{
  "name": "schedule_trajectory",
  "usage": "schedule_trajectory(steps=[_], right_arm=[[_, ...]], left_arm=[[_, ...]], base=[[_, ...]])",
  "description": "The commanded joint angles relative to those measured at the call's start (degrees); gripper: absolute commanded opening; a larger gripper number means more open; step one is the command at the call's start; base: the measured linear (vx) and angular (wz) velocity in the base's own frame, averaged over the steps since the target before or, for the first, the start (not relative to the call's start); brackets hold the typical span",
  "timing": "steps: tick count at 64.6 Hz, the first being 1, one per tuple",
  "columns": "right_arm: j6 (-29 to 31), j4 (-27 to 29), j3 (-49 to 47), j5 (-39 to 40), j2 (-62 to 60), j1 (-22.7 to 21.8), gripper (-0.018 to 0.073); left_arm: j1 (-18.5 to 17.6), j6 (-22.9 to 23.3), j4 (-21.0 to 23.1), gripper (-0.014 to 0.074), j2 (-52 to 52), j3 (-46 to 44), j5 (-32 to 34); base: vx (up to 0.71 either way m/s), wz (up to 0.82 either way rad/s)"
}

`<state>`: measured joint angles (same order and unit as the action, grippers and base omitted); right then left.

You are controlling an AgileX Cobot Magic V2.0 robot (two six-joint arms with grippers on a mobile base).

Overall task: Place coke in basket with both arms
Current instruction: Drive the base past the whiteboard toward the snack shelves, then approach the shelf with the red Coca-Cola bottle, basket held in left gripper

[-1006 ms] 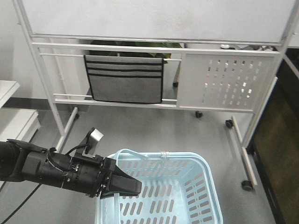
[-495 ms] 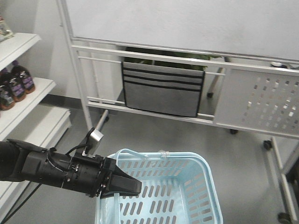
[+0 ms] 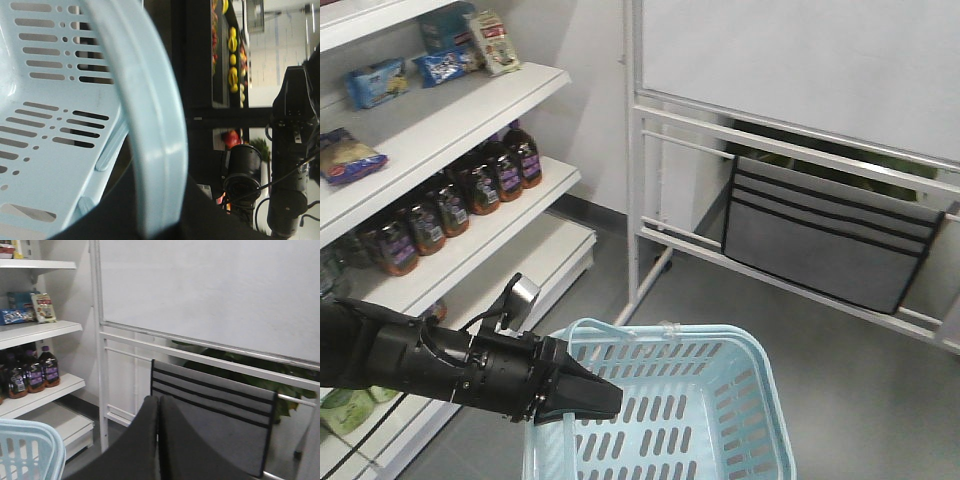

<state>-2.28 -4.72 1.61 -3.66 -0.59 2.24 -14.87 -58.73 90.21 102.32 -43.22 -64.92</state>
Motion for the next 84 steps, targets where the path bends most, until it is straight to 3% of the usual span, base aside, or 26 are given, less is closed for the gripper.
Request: schedule_trajectory(steps=[1,84], right_arm=[[0.2,-0.4,0.6,4.1,-1.1,-0.4,-0.0009],[0.2,-0.4,0.6,4.0,-1.1,-0.4,-0.0009]], left_arm=[[-0.2,-0.6,3.9,-0.0006,-2.8,-1.1,-5.1],[-0.2,-0.6,3.9,-0.0006,-2.8,-1.1,-5.1]], base=[[0.15,0.56],[0.12,0.48]])
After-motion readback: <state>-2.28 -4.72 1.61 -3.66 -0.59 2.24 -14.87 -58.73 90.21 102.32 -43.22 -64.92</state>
